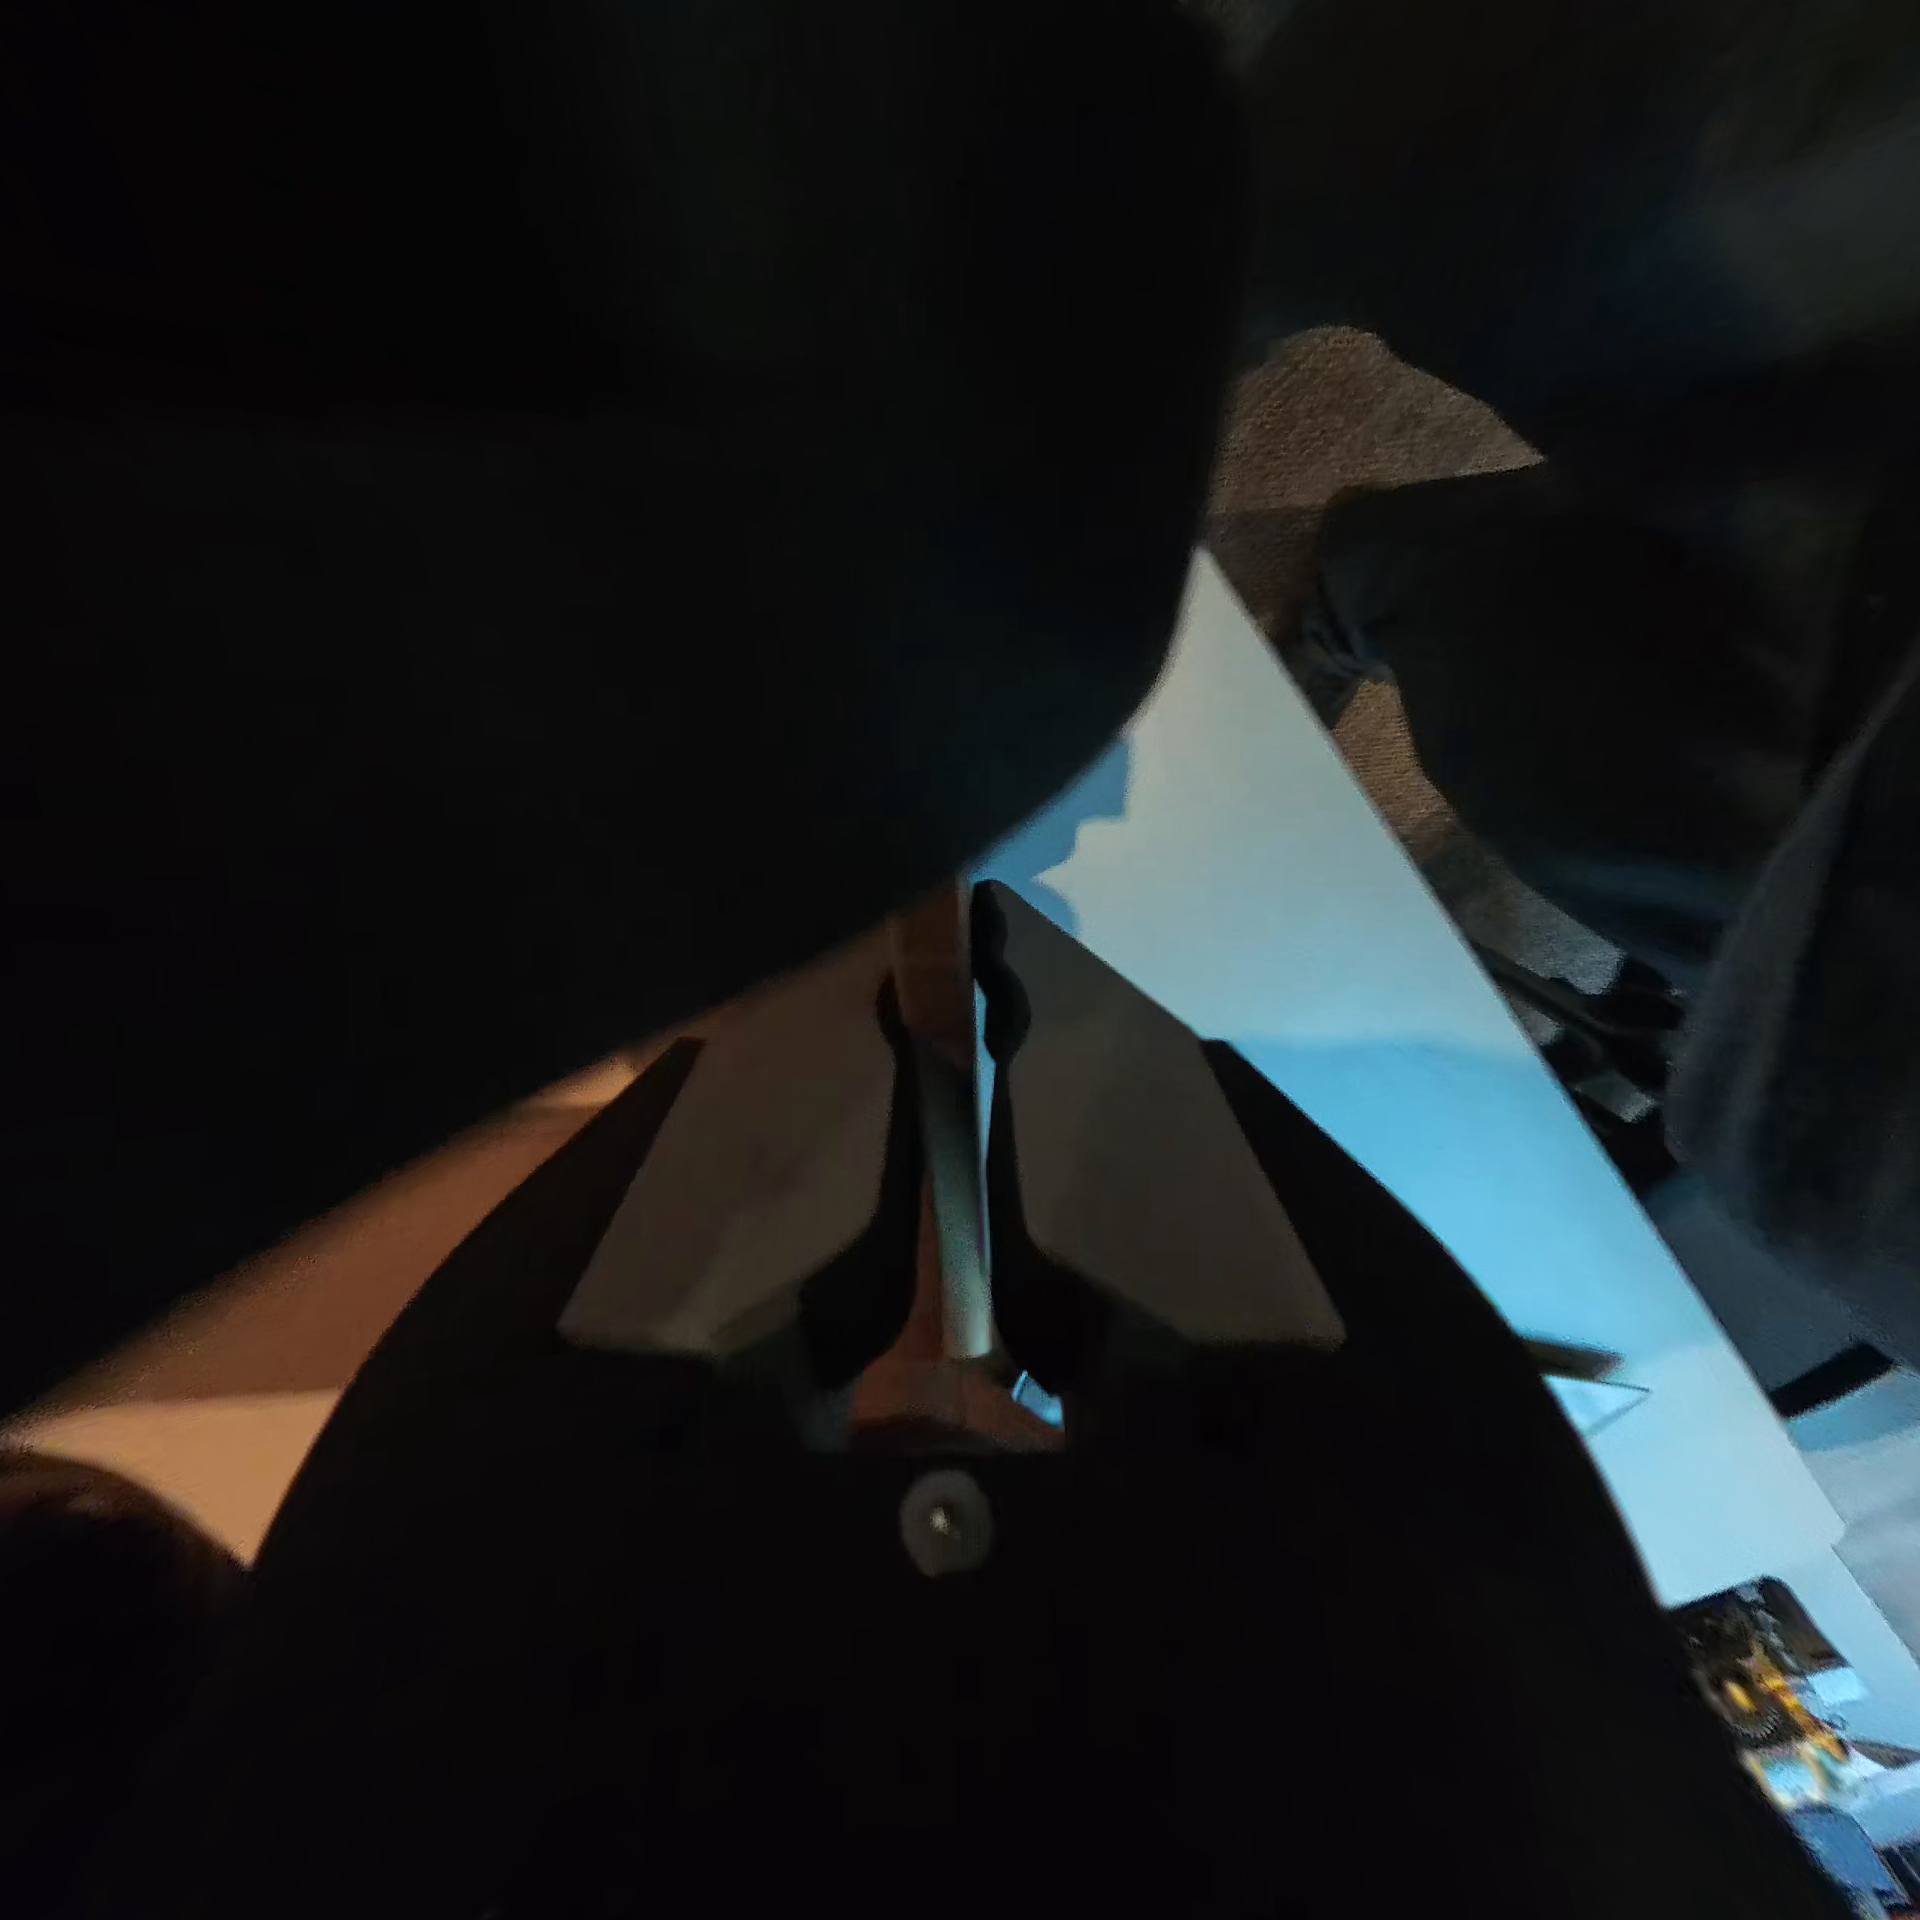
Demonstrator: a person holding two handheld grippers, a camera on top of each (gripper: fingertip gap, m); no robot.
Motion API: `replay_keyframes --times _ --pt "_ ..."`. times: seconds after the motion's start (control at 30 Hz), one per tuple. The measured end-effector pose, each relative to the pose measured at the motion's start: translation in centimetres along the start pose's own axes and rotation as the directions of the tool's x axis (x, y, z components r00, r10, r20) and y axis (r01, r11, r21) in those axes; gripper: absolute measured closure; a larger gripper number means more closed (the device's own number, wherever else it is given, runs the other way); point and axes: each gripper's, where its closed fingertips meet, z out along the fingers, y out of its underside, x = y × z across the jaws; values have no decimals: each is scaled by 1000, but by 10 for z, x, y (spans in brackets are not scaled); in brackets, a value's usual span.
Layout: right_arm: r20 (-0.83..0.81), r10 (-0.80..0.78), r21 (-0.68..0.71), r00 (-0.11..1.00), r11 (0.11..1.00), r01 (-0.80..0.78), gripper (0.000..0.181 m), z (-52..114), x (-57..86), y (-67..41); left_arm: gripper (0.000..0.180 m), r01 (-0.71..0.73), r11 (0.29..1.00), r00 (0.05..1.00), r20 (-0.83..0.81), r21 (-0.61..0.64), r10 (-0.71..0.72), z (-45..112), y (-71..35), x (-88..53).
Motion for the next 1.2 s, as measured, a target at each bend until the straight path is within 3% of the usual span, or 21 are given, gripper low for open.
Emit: replay_keyframes --times 0.03,0.13,0.17,0.2,0.23,0.4,0.5,0.6,0.7,0.77,0.83,0.97,1.07,1.13,1.2 --pt "-21 0 16 1000 1000 1 154 -2 2 -3 176 9 1000 998 68 -21 -8 -3 3 -7" --pt "-17 26 31 1000 999 -25 153 -3 2 -6 147 66 995 985 161 -71 -54 -9 19 -15" --pt "-12 14 29 1000 999 -14 152 -2 -1 -6 151 76 996 987 146 -44 -69 -9 19 -12" --pt "-4 9 23 1000 1000 -9 151 -2 -2 -7 175 82 996 989 124 -28 -78 -9 20 -10" --pt "-7 6 20 1000 1000 -6 152 -2 -2 -6 179 79 997 991 113 -21 -77 -9 20 -9" --pt "-26 24 39 999 999 -23 148 -4 2 -3 177 38 999 985 172 -17 -34 -10 17 -19" --pt "13 125 59 992 990 -125 144 -3 -11 5 173 0 999 980 197 -33 6 -13 10 -14" --pt "-39 177 161 983 972 -169 142 3 -13 10 180 -145 989 966 210 -36 149 -15 -2 -12" --pt "12 220 339 975 917 -211 135 -20 -11 9 169 -227 966 950 192 -124 247 -10 3 -9" --pt "-105 225 406 969 899 -165 123 -48 2 19 169 -264 949 938 184 -175 295 -9 9 -11" --pt "-140 237 479 962 866 -144 128 -77 5 33 168 -296 939 925 192 -177 328 -9 10 -16" --pt "-116 395 655 911 720 -229 131 -119 32 75 157 -439 859 801 318 -263 507 -15 16 -44" --pt "-145 467 652 873 708 -270 125 -121 61 105 146 -519 766 623 445 -380 643 -26 20 -70" --pt "-152 537 621 830 705 -342 122 -113 84 119 127 -508 774 555 544 -377 630 -40 17 -81" --pt "-114 594 611 796 674 -415 118 -105 101 122 115 -451 848 587 624 -278 516 -56 15 -82"
